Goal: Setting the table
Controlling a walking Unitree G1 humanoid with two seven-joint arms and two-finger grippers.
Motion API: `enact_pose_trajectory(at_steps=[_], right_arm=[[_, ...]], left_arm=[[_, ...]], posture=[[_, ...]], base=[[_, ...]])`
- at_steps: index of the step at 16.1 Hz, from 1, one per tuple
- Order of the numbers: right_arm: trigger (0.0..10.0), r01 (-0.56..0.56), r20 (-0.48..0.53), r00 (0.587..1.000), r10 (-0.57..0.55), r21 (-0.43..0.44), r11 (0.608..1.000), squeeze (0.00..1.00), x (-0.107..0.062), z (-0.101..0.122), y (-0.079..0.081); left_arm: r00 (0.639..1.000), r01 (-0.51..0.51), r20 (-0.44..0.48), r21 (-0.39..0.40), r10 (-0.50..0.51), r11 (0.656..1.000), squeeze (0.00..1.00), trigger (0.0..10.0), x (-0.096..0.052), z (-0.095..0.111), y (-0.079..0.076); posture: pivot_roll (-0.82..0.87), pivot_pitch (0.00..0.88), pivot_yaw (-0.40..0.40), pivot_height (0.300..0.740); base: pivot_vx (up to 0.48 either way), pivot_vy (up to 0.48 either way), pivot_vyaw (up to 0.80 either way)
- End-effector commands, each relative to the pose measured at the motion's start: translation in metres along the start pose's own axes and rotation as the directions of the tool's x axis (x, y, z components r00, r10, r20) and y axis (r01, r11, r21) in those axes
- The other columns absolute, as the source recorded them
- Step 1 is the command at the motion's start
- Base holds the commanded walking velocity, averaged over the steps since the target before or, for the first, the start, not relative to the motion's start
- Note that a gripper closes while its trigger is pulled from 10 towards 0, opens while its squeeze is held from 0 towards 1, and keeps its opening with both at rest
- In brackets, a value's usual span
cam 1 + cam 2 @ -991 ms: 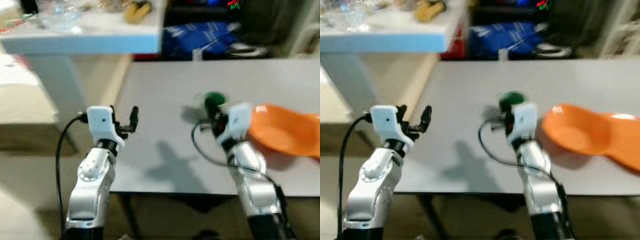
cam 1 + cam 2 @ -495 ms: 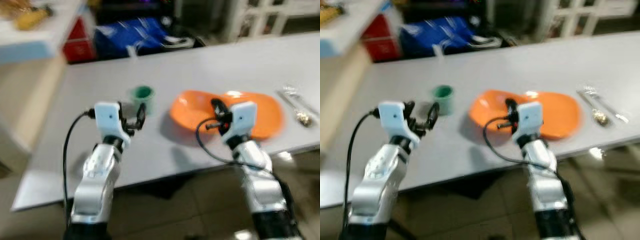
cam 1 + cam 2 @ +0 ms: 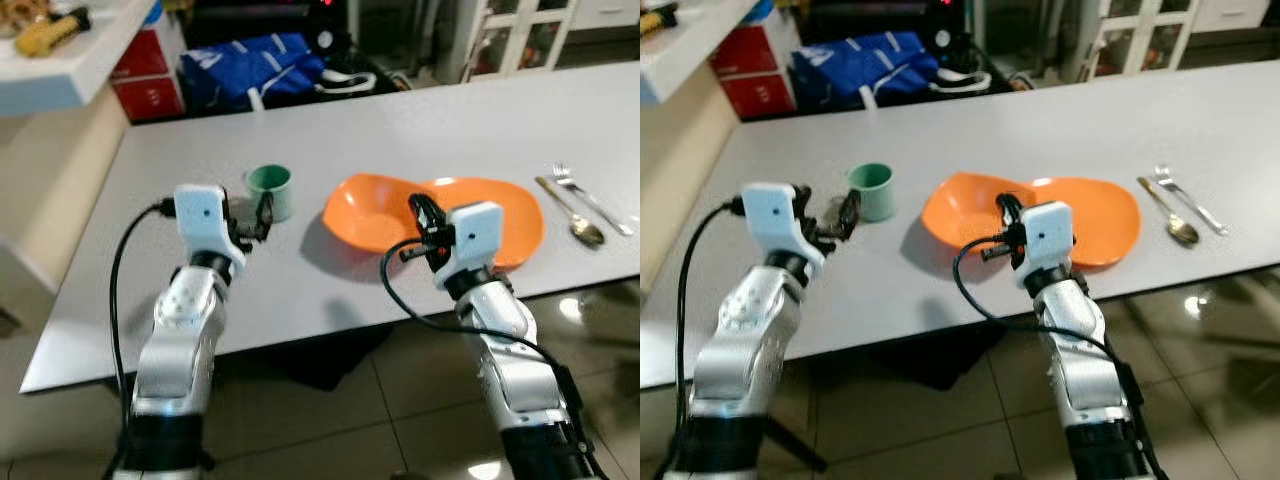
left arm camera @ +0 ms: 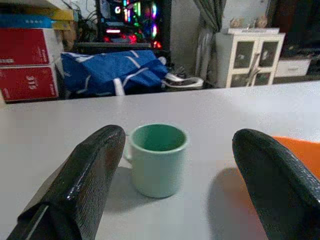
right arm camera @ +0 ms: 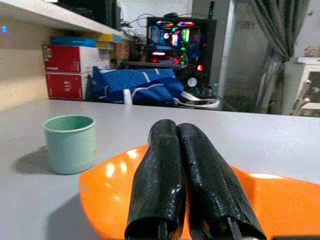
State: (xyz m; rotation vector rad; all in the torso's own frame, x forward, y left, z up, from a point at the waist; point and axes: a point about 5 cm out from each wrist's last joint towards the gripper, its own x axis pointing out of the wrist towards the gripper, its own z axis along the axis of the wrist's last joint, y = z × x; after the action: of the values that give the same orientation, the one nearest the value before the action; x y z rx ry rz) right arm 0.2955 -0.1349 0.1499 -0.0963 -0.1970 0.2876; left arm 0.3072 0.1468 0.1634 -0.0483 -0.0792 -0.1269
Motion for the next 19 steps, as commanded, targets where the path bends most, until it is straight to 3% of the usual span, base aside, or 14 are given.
enact_pose_trajectory(at_steps=[1,4,6,9,12,15,19], right_arm=[[10.0,-0.001,0.008,1.0,0.001,0.008,1.0,0.0,-0.002,0.003,0.001],[10.0,0.011,0.011,1.0,-0.011,0.013,1.0,0.0,-0.004,0.004,0.003],[10.0,0.021,0.01,1.0,-0.021,0.009,1.0,0.0,-0.004,0.004,0.003],[10.0,0.017,0.019,1.0,-0.016,-0.023,1.0,0.0,-0.005,0.006,0.003],[10.0,0.011,0.03,0.999,-0.011,-0.019,1.0,0.0,0.001,0.009,0.002],[10.0,0.007,0.04,0.999,-0.006,-0.013,1.0,0.0,0.003,0.008,0.008],[10.0,0.012,0.038,0.999,-0.011,-0.003,1.0,0.0,0.004,0.007,0.013]], left_arm=[[1.0,-0.008,0.005,0.013,0.007,1.0,0.0,10.0,0.008,0.003,0.005],[0.999,0.006,-0.036,0.011,-0.006,1.0,0.0,10.0,0.02,-0.001,0.008],[0.999,-0.037,-0.026,-0.027,0.036,0.999,0.0,10.0,0.014,-0.003,0.007],[0.999,-0.038,-0.017,-0.062,0.037,0.997,0.0,10.0,0.009,-0.008,-0.005],[1.0,-0.003,0.005,-0.023,0.003,1.0,0.0,10.0,0.01,-0.002,-0.015],[0.994,0.111,-0.003,0.025,-0.111,0.994,0.0,10.0,0.015,0.001,-0.032],[0.984,0.175,-0.006,0.061,-0.175,0.983,0.0,10.0,0.02,0.004,-0.041]], posture=[[-0.22,0.021,0.085,0.74],[-0.23,0.019,0.104,0.74],[-0.25,0.017,0.11,0.74],[-0.24,0.02,0.104,0.74],[-0.22,0.017,0.095,0.74],[-0.22,0.001,0.117,0.74],[-0.23,0.0,0.135,0.74]], base=[[0.0,0.0,0.0],[0.0,0.0,0.0],[0.0,0.0,0.0],[0.207,0.114,0.0],[0.354,0.321,0.0],[0.389,0.281,0.0],[0.395,0.269,-0.16]])
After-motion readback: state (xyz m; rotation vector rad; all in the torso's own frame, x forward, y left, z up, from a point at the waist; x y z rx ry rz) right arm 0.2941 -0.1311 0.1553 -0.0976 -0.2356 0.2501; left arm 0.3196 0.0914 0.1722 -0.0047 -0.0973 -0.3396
